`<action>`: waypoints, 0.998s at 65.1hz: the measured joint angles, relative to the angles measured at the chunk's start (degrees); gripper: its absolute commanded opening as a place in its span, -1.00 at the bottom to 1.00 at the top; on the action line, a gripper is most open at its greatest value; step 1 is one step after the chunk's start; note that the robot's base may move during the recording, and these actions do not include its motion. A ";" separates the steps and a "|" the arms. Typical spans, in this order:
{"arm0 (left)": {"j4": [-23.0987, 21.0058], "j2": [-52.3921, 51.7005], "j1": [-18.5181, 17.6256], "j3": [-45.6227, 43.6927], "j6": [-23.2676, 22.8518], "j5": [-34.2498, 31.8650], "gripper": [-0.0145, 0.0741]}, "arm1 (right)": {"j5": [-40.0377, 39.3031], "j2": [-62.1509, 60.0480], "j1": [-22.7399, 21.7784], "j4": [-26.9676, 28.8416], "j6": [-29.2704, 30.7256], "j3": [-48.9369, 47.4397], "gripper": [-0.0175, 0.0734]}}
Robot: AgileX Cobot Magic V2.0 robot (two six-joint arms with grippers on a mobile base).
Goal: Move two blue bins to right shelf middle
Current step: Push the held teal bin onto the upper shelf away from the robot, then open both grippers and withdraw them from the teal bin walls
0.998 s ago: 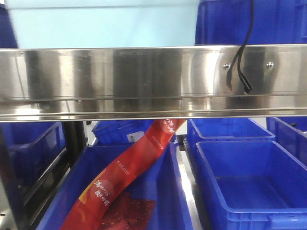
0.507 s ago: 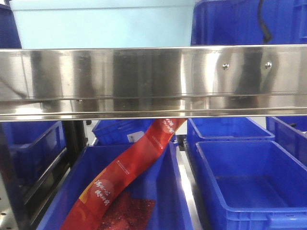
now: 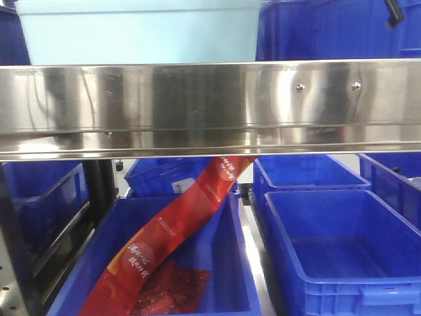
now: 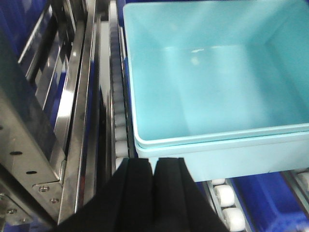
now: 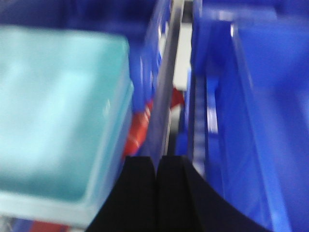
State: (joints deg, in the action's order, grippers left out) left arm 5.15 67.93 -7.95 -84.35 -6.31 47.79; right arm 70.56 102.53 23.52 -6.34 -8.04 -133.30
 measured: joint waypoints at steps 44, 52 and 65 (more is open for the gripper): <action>1.02 -20.94 0.00 31.61 -1.43 -22.33 -0.92 | -47.55 -36.30 0.00 -1.84 0.00 72.02 -0.97; 2.85 -26.55 0.00 35.72 -1.43 -23.49 -0.92 | -50.42 -45.40 0.00 -1.98 0.00 81.86 -0.97; 3.87 -37.15 0.00 43.41 -1.64 -23.63 -0.92 | -51.82 -60.80 0.00 -2.08 0.00 93.56 -0.97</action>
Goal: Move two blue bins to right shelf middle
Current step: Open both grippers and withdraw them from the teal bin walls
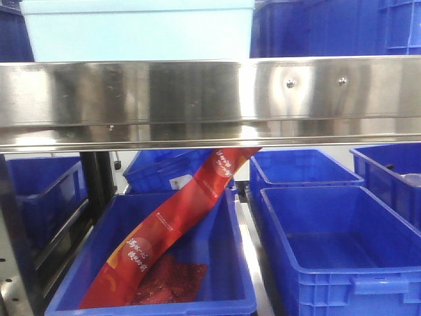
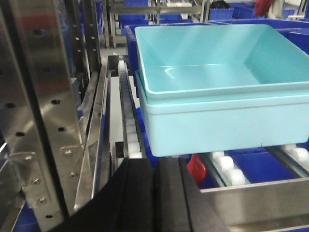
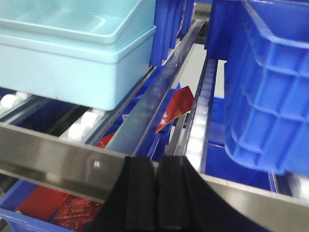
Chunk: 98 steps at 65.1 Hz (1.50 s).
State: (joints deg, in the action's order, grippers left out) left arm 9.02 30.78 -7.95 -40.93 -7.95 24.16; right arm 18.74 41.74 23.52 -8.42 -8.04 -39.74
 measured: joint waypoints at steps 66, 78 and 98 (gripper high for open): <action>0.21 -14.46 0.00 11.88 -0.09 -0.07 -0.92 | -0.34 -26.09 0.00 -0.11 0.00 13.74 -0.97; 0.21 -14.85 0.30 12.20 -0.09 -0.12 -0.92 | -0.34 -26.09 0.00 -0.11 0.00 13.74 -0.97; -1.92 -27.23 10.69 27.54 0.10 -9.46 -0.92 | -0.34 -26.09 0.00 -0.11 0.00 13.74 -0.97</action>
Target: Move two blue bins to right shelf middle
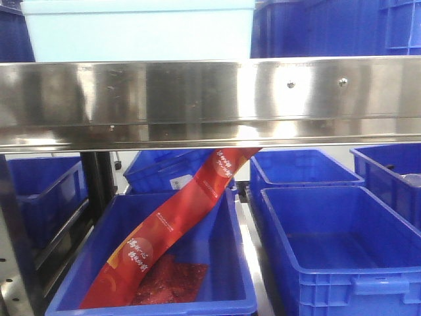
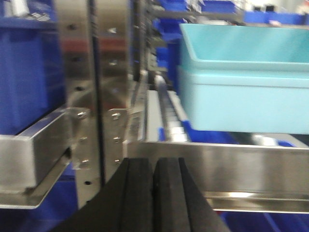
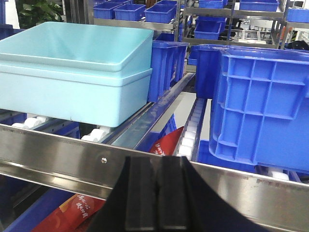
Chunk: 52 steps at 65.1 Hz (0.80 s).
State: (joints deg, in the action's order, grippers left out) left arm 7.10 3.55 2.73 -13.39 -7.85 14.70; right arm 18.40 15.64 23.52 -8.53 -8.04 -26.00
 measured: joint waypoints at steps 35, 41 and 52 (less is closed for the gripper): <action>-3.93 -3.16 0.66 13.53 0.15 -9.56 -0.92 | -0.31 -0.03 0.00 0.00 0.00 0.07 -0.97; -3.93 -3.16 0.66 13.53 0.15 -9.68 -0.92 | -0.31 -0.03 0.00 0.00 0.00 0.12 -0.97; -3.93 -3.16 0.66 13.53 0.15 -9.89 -0.92 | -0.36 -0.03 0.00 0.00 0.00 0.12 -0.97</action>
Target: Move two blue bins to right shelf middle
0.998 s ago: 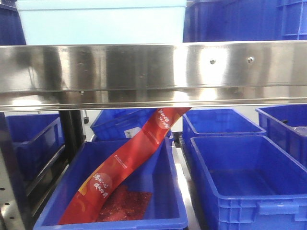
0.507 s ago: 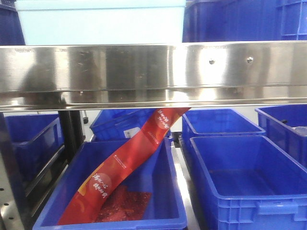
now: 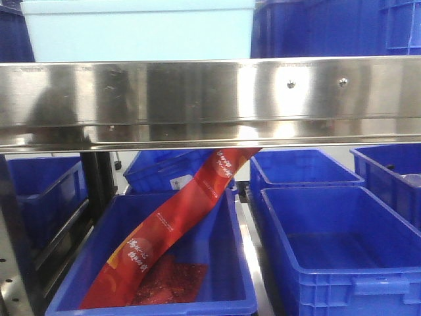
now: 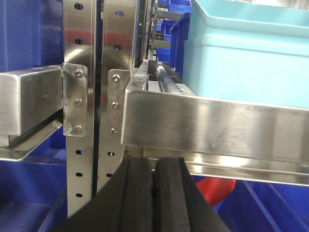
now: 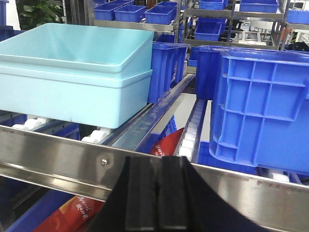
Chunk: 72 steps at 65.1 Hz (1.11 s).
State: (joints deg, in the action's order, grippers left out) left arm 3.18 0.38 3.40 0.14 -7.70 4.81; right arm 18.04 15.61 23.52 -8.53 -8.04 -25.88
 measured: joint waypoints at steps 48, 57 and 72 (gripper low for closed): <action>0.00 0.00 0.00 0.00 0.00 0.00 -0.92 | -6.23 -3.29 -17.55 12.89 14.44 6.45 -0.97; 0.00 0.00 0.00 0.00 0.03 0.00 -0.92 | -8.87 -8.33 -23.21 15.94 15.21 14.71 -0.97; 0.00 0.00 0.00 0.00 0.03 0.00 -0.92 | -11.47 -15.12 -24.07 16.53 15.55 25.33 -0.97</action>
State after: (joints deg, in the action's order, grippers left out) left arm 3.18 0.38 3.40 0.14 -7.67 4.81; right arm 6.56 0.49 -0.56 8.00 7.51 -0.55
